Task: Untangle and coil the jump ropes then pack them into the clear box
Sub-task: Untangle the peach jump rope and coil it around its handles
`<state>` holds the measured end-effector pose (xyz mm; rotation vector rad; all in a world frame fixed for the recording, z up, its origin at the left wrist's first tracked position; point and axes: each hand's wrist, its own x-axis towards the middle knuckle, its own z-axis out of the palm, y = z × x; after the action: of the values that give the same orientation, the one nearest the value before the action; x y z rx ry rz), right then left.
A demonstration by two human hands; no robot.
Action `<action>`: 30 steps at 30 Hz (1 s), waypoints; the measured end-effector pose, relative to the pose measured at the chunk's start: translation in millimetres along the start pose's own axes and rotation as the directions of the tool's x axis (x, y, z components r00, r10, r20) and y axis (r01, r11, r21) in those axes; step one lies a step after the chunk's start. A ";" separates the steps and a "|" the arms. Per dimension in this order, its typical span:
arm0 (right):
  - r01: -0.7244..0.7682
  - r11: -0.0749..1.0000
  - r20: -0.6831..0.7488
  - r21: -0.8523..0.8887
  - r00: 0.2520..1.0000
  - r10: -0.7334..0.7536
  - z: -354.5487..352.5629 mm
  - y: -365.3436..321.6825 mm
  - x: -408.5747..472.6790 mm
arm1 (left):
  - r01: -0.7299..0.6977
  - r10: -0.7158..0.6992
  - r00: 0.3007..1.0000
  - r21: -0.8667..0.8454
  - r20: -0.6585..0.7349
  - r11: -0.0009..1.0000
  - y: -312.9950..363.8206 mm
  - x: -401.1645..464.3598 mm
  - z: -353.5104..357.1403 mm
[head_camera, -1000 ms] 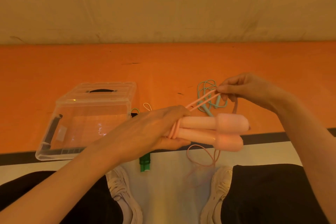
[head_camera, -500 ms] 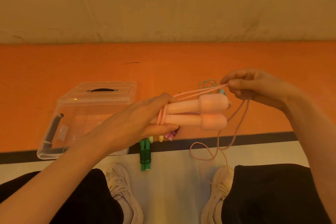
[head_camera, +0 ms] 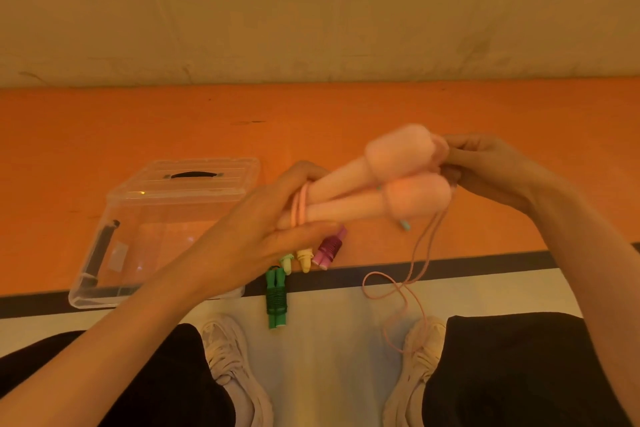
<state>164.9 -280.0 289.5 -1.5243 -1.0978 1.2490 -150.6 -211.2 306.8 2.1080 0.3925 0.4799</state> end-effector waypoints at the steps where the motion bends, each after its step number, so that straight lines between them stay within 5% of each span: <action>1: 0.016 0.999 0.026 0.029 1.000 -0.017 -1.8 1.2 -1.3 | -0.002 0.001 0.999 -0.028 -0.046 1.000 -1.5 0.7 -1.9; 6: -0.058 0.964 0.028 -0.258 0.997 0.068 10.5 -0.3 -8.4 | 0.026 -0.047 0.986 -0.131 -0.160 0.991 -5.3 4.9 -2.2; 12: -0.020 0.873 0.152 -0.487 0.983 0.107 39.2 -4.4 -15.8 | 0.162 -0.174 0.931 -0.062 -0.321 0.985 -15.4 12.1 -0.7; 21: 0.032 0.908 0.482 -0.417 0.855 0.191 86.6 -8.9 -37.8 | 0.330 -0.250 0.897 0.177 -0.365 0.927 -38.3 18.5 5.1; 30: 0.055 0.973 0.638 -0.223 0.763 0.103 83.9 -25.7 -43.4 | 0.318 -0.222 0.937 0.402 -0.269 0.859 -37.6 18.2 12.2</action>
<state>74.4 -308.6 313.3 -1.2825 -1.7221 1.7914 -132.5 -191.6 272.4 2.3859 0.9925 0.4835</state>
